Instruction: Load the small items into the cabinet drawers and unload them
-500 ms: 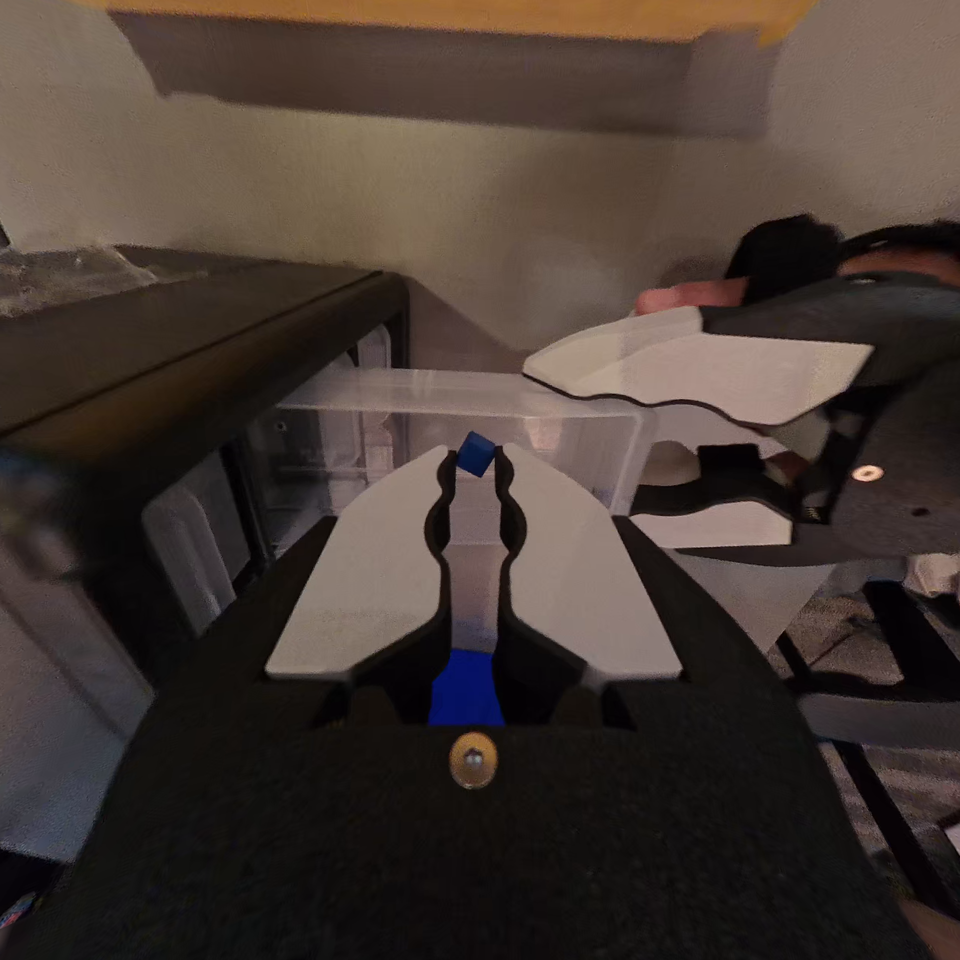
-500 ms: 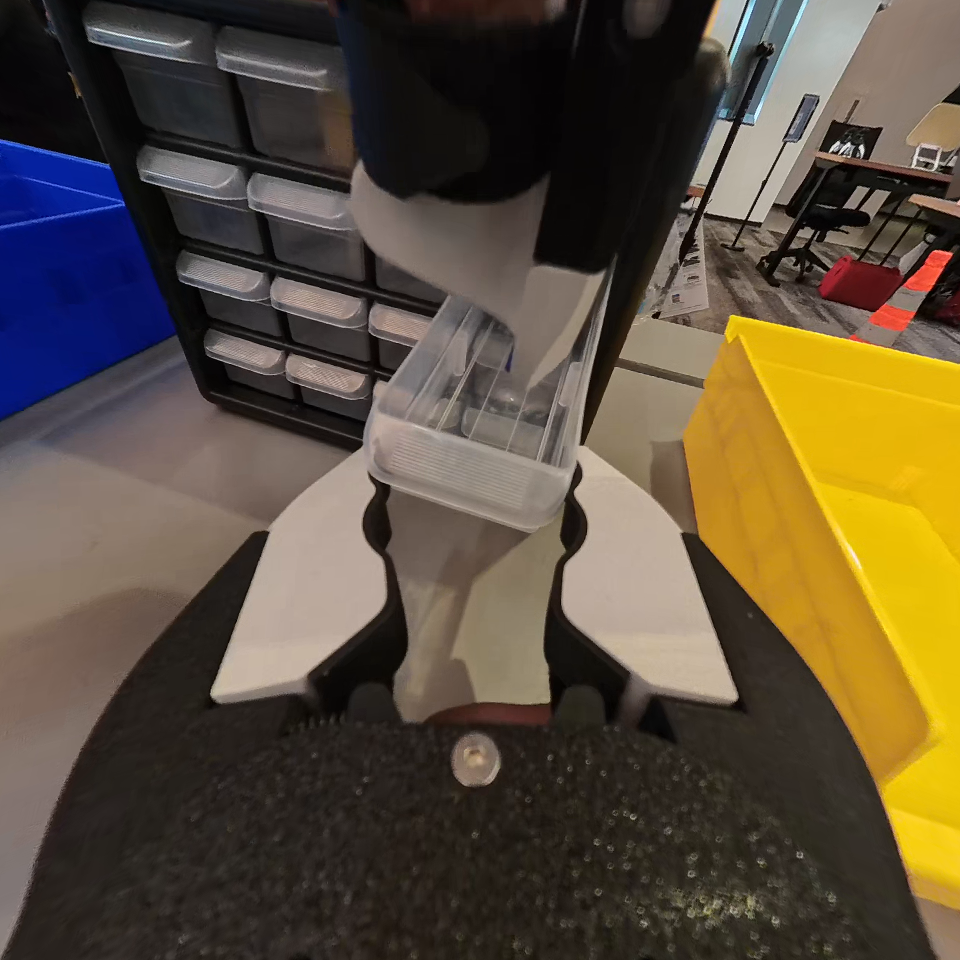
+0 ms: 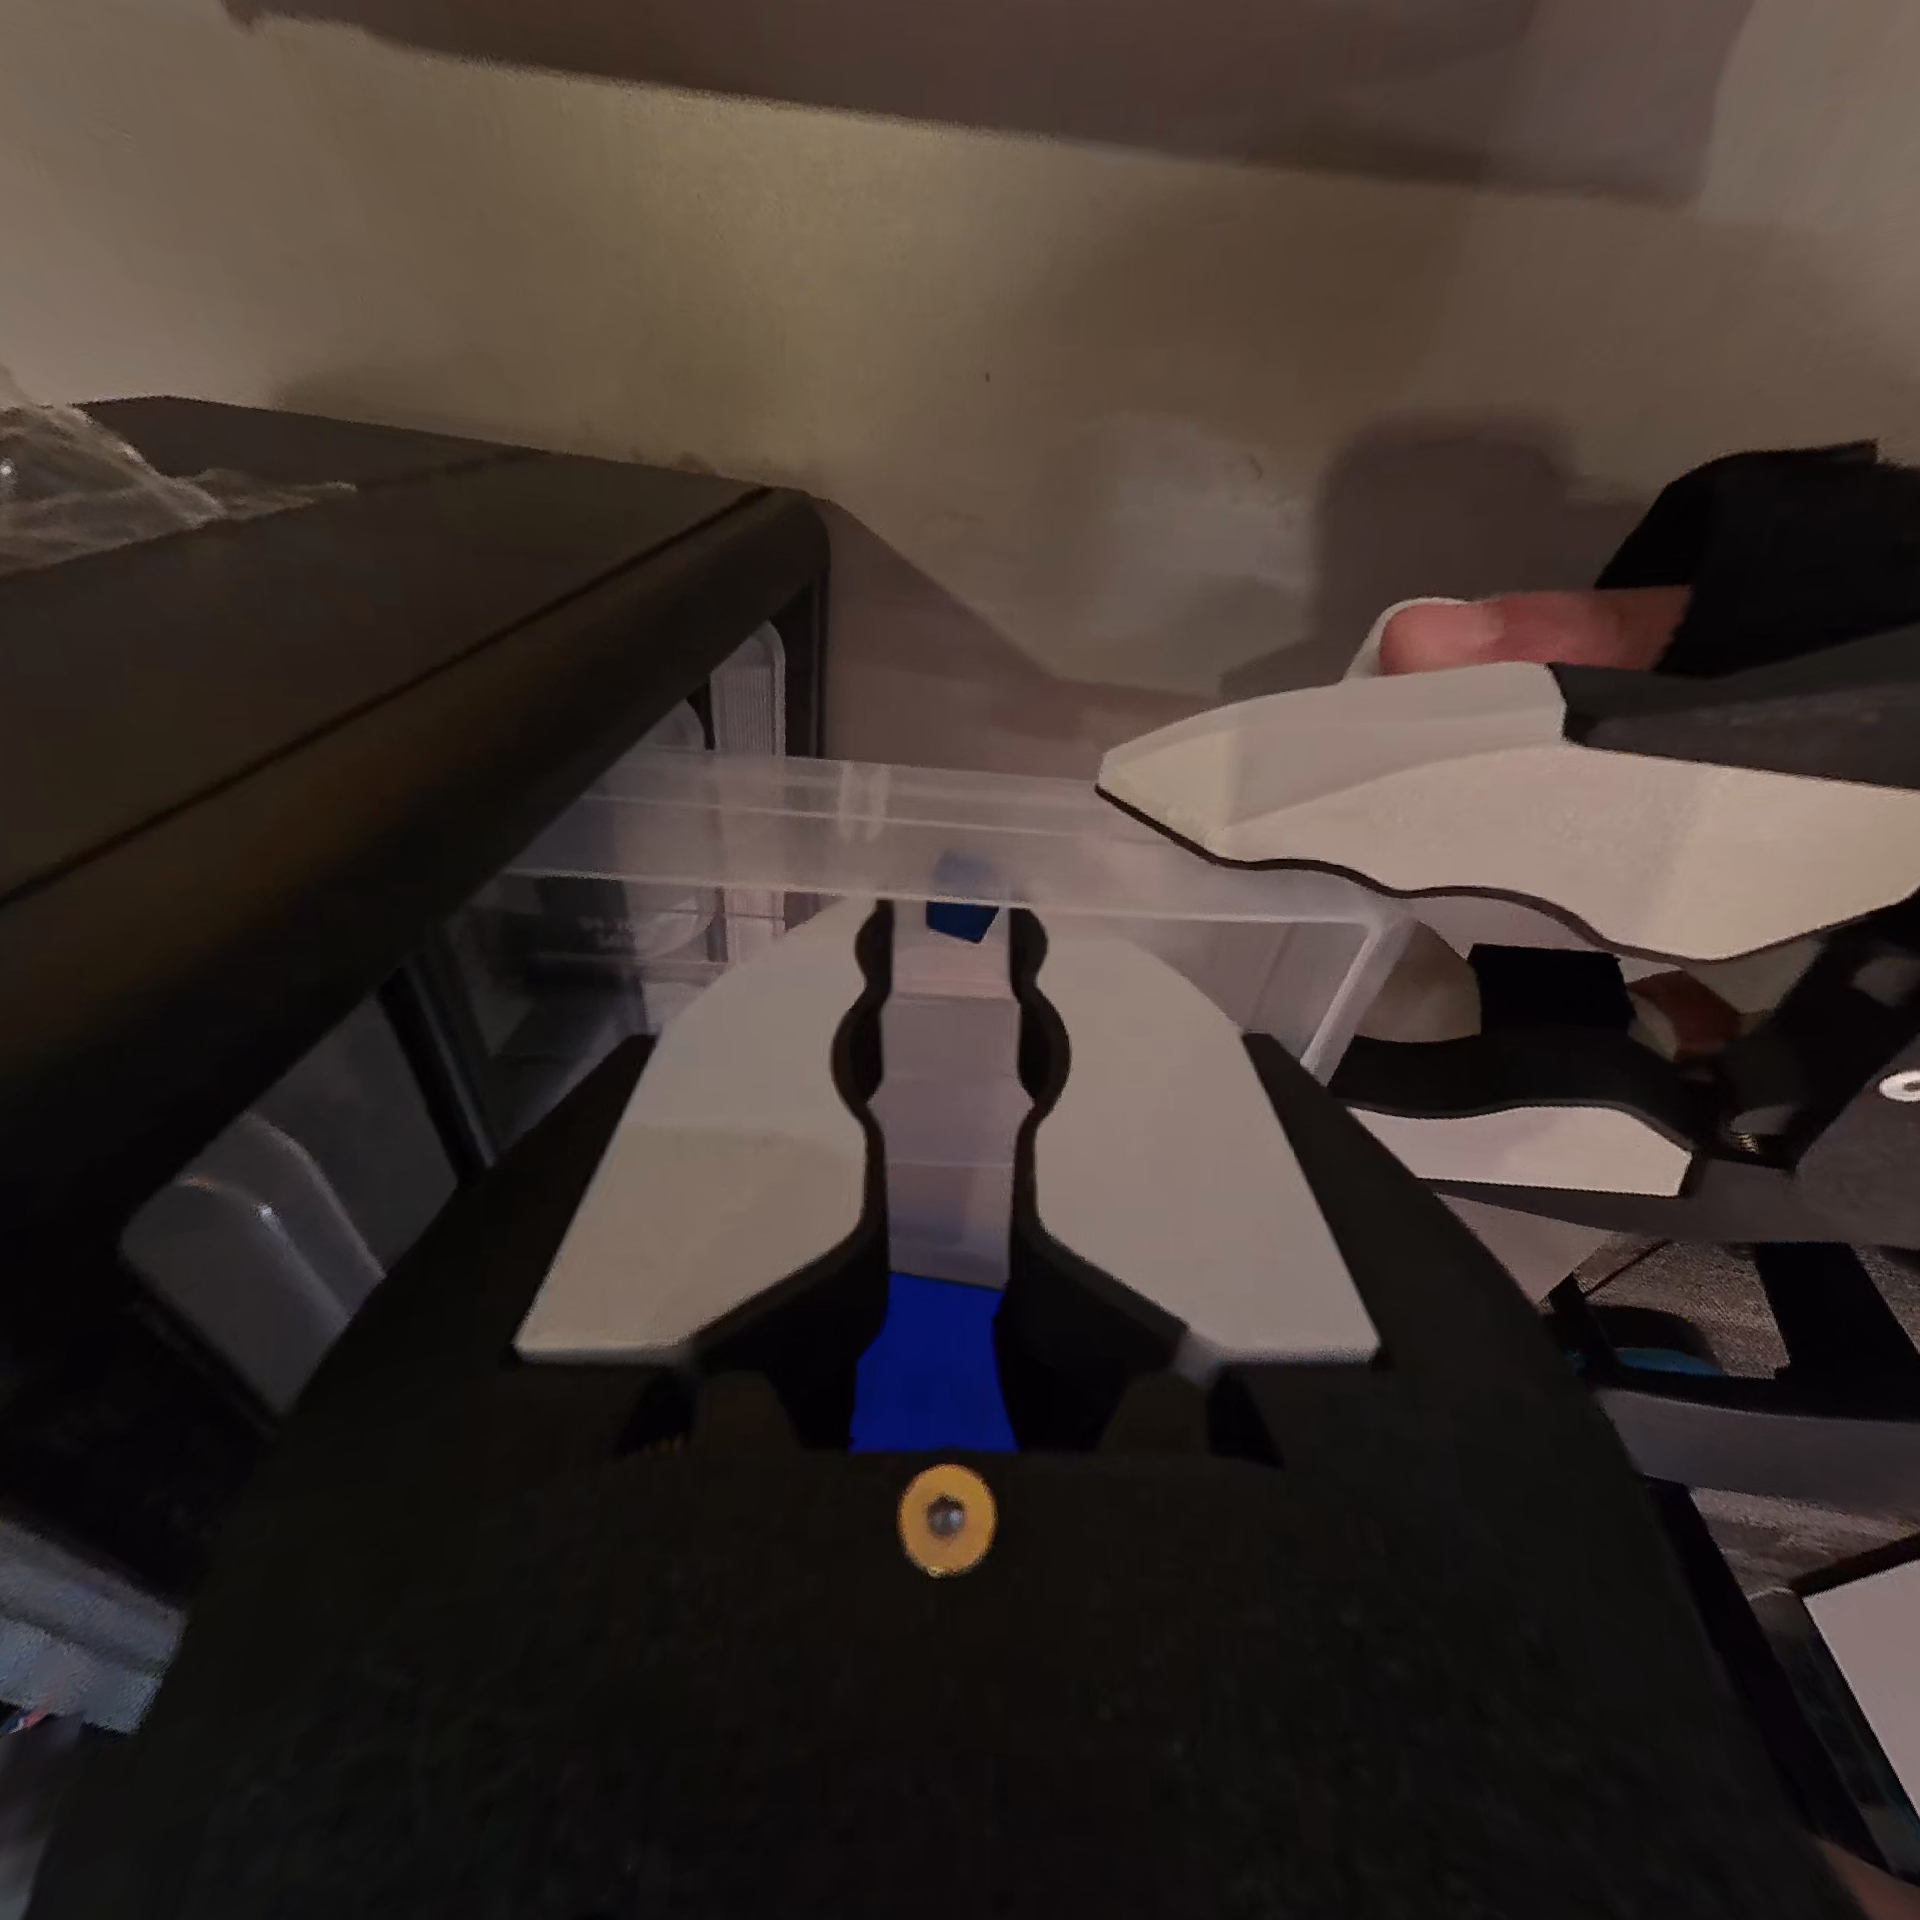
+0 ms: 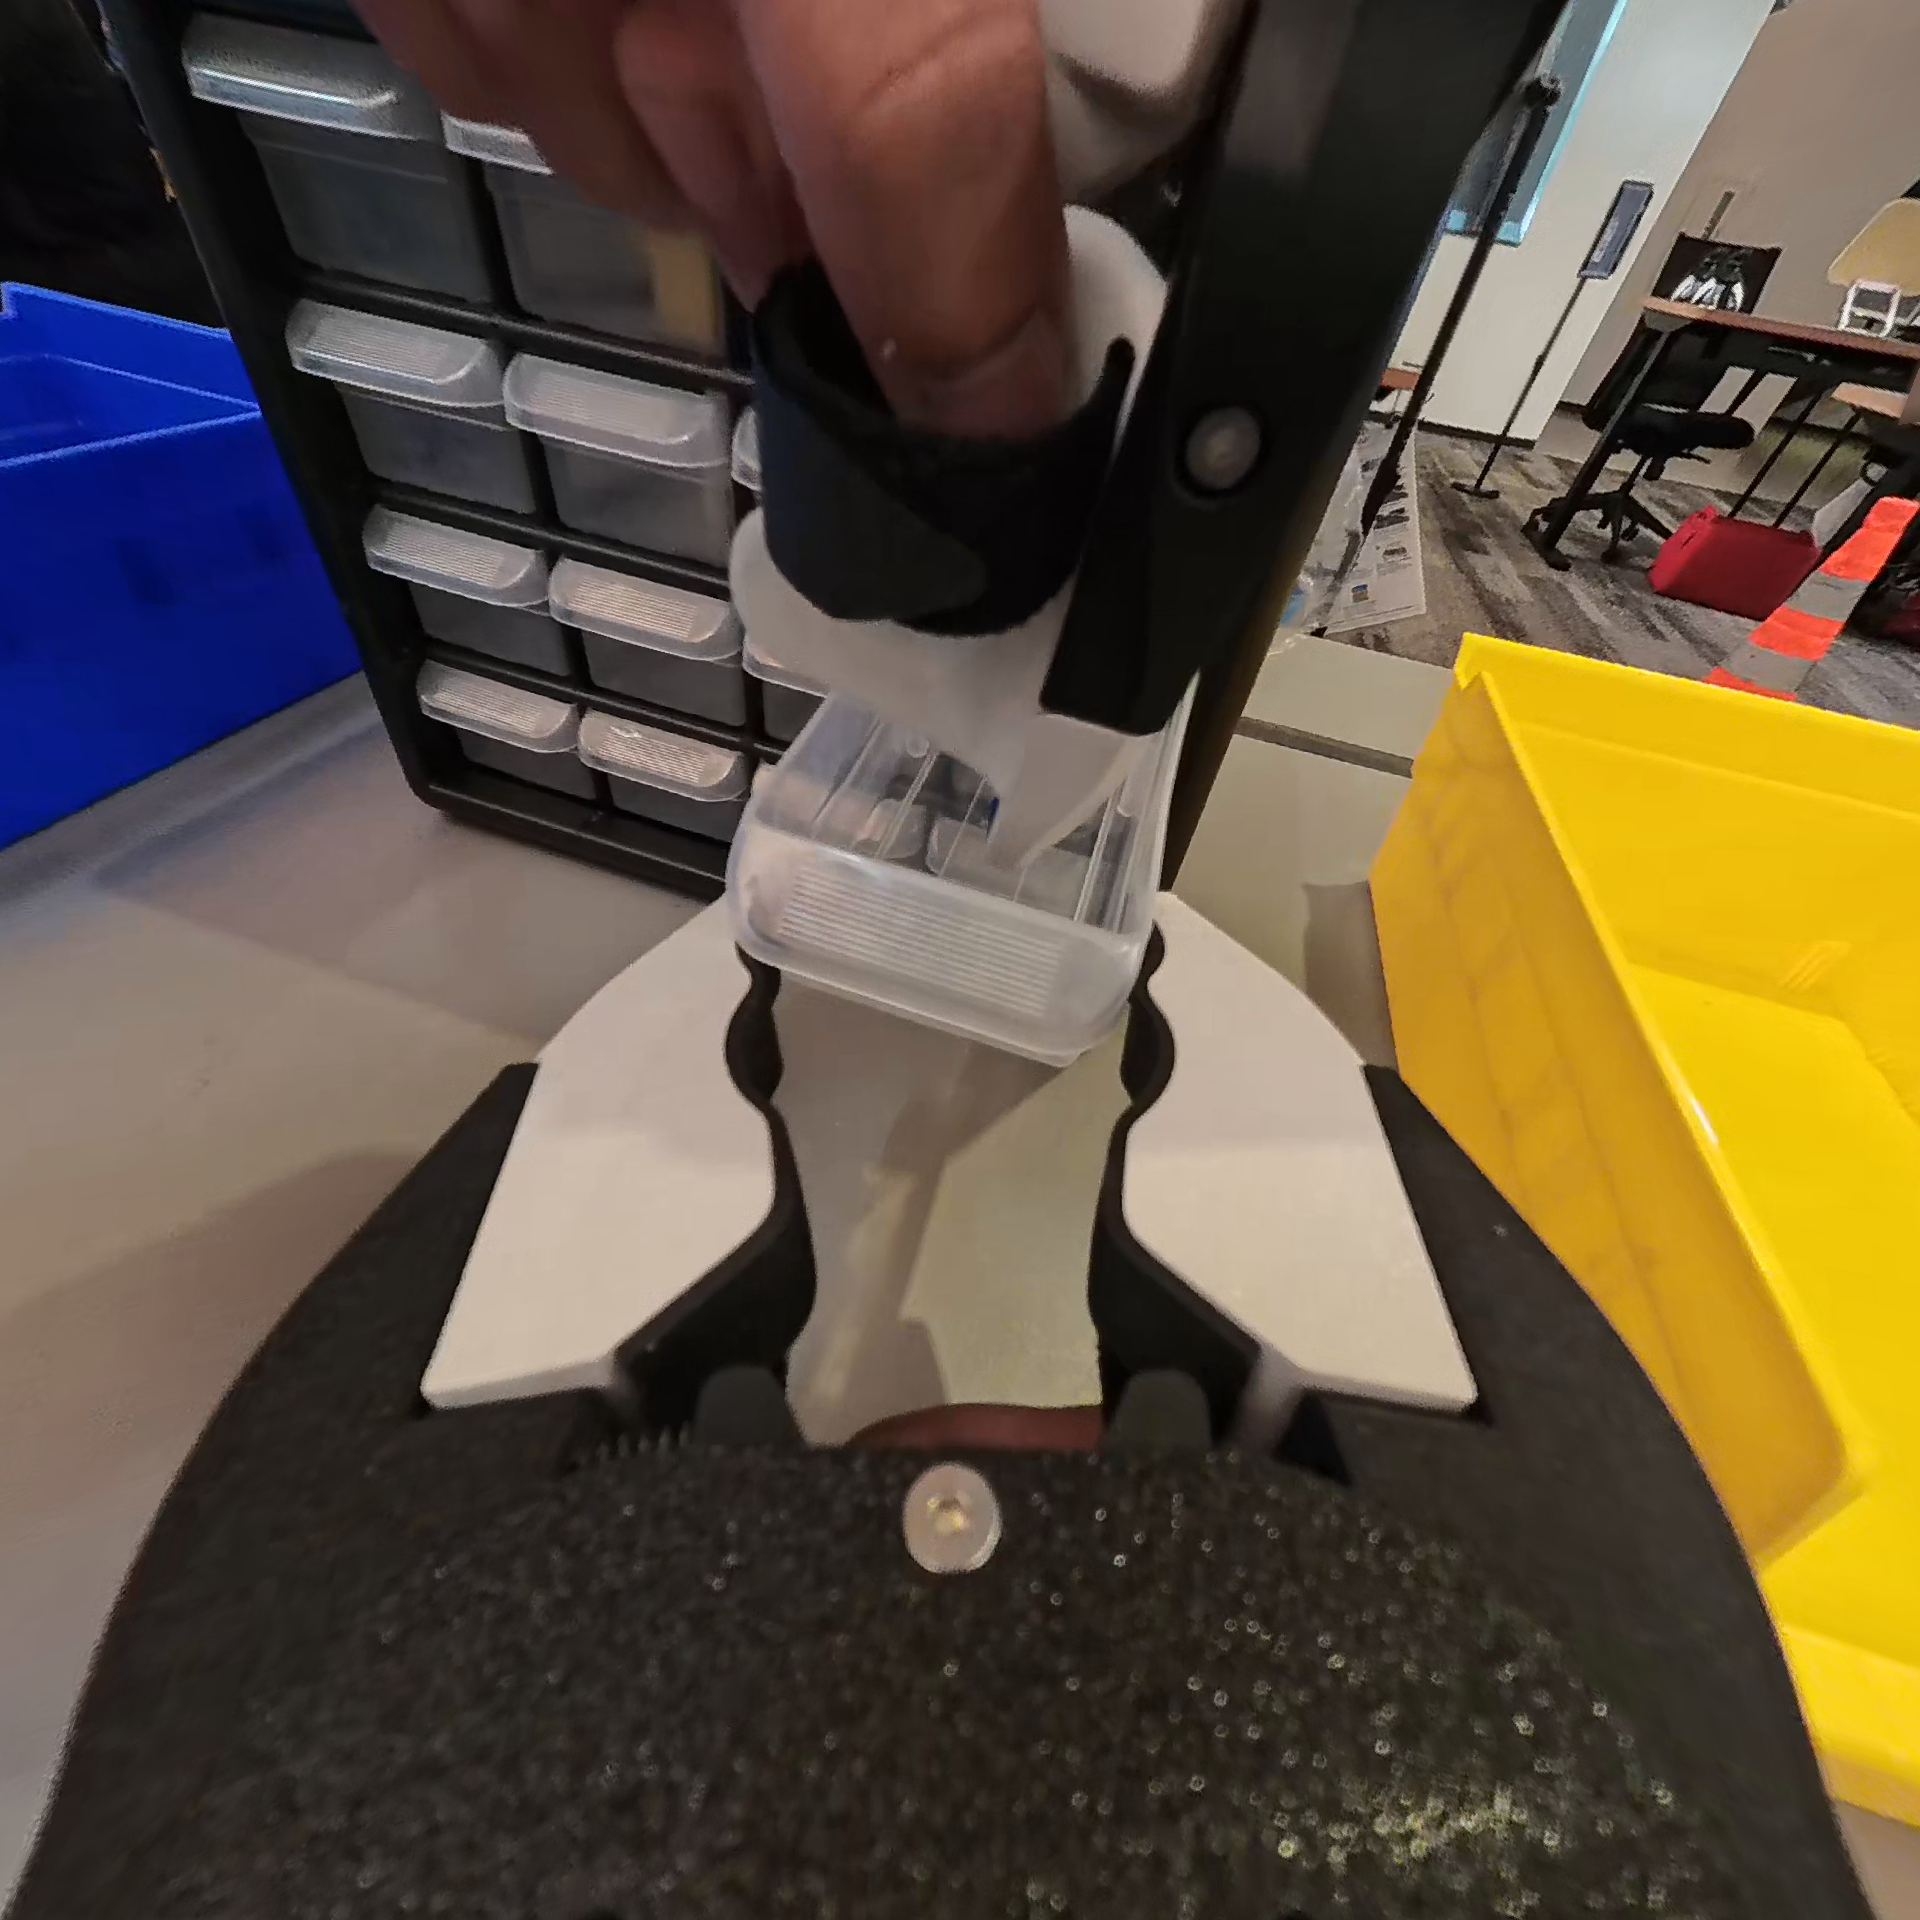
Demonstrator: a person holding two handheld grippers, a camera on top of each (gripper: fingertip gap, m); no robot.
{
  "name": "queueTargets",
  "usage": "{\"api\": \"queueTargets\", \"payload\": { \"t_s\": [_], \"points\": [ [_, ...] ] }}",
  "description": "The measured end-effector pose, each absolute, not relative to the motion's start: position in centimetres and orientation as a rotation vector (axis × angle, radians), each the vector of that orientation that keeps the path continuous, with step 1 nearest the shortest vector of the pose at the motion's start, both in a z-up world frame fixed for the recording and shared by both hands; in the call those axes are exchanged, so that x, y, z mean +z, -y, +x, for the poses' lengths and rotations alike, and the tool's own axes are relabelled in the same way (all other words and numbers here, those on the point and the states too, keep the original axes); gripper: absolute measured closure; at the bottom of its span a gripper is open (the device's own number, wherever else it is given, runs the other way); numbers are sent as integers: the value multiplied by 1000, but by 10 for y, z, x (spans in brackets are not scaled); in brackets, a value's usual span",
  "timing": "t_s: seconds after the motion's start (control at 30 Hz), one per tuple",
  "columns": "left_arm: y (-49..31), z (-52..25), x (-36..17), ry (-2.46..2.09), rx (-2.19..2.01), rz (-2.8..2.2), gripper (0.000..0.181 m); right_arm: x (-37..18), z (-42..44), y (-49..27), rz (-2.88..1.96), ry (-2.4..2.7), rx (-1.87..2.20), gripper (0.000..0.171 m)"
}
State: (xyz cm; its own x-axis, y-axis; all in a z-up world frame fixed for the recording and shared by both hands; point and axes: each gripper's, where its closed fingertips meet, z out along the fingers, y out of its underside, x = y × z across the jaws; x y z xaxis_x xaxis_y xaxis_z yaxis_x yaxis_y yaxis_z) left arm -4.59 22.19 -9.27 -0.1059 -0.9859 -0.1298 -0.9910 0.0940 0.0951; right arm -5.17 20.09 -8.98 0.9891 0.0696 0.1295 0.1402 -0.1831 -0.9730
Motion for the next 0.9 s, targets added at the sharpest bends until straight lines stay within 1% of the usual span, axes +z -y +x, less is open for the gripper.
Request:
{"api": "queueTargets", "payload": {
  "t_s": [0.1, 0.2, 0.33, 0.4, 0.47, 0.53, 0.6, 0.67, 0.77, 0.9],
  "points": [
    [-223, -47, -88, -2265, 248, -2075, 155, -90, -52, -201, -1756, 158, -65, 107],
    [-219, -51, -67, -2183, 126, -2079, 155, -90, -51, -201, -1755, 160, -66, 107],
    [-191, -68, -13, -1862, -510, -2021, 155, -89, -51, -200, -1756, 164, -56, 107],
    [-185, -99, 0, -1602, -687, -1970, 152, -84, -52, -199, -1757, 162, -37, 107],
    [-185, -142, -10, -1324, -729, -1969, 150, -78, -52, -199, -1755, 161, -20, 107],
    [-182, -184, -39, -1070, -715, -2001, 138, -72, -52, -201, -1759, 179, -18, 107],
    [-165, -212, -74, -909, -748, -2028, 137, -66, -52, -206, -1759, 180, 7, 107],
    [-144, -227, -103, -800, -760, -2050, 137, -65, -51, -214, -1782, 165, 27, 107],
    [-125, -242, -133, -655, -699, -2085, 138, -72, -46, -227, -1819, 197, -29, 107],
    [-110, -242, -146, -601, -684, -2087, 139, -77, -39, -242, -1852, 194, -6, 108]
  ]
}}
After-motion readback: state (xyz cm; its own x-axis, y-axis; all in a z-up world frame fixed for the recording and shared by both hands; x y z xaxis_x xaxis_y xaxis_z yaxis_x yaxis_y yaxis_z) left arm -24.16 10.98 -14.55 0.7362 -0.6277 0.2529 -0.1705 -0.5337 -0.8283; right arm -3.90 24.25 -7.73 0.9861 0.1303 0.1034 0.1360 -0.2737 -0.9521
